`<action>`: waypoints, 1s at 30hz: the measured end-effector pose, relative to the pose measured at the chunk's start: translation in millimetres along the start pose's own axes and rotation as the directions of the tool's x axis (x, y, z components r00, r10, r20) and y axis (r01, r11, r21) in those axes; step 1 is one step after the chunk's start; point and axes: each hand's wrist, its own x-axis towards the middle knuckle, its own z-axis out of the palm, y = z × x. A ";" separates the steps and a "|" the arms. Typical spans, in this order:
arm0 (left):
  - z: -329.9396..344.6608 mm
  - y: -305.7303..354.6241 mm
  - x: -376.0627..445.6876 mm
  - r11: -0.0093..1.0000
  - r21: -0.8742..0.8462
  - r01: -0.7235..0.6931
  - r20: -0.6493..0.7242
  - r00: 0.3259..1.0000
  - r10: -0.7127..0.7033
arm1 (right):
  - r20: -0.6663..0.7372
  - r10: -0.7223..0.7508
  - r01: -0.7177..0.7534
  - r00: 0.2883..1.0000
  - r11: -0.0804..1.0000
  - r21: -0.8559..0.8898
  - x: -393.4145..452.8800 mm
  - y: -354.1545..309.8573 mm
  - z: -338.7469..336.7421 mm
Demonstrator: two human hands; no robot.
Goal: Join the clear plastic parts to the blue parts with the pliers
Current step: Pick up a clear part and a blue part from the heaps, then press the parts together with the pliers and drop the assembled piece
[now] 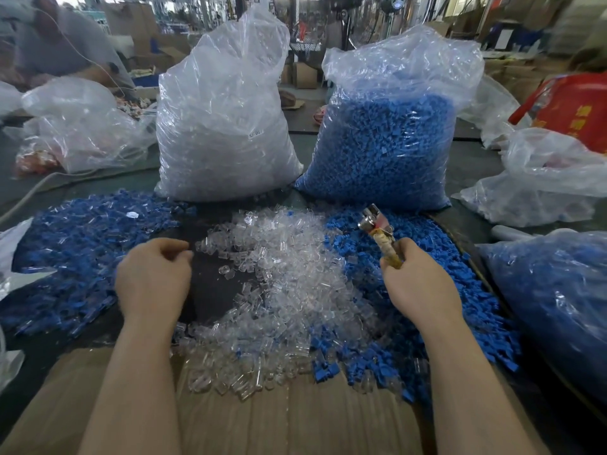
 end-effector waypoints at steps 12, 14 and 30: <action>25.1 19.2 -17.0 0.984 0.177 -0.033 0.290 0.957 -0.020 | -0.094 0.105 -0.106 0.990 0.994 0.001 4.6 5.7 -1.1; 24.8 17.5 -15.5 0.992 0.122 -0.021 0.279 0.960 -0.014 | -0.068 0.129 -0.133 0.989 0.989 -0.061 3.7 5.5 -1.5; 12.8 52.5 -29.2 0.662 -0.706 0.251 0.436 0.891 0.127 | 0.000 0.210 -0.205 0.978 0.950 -0.235 -0.3 5.2 6.7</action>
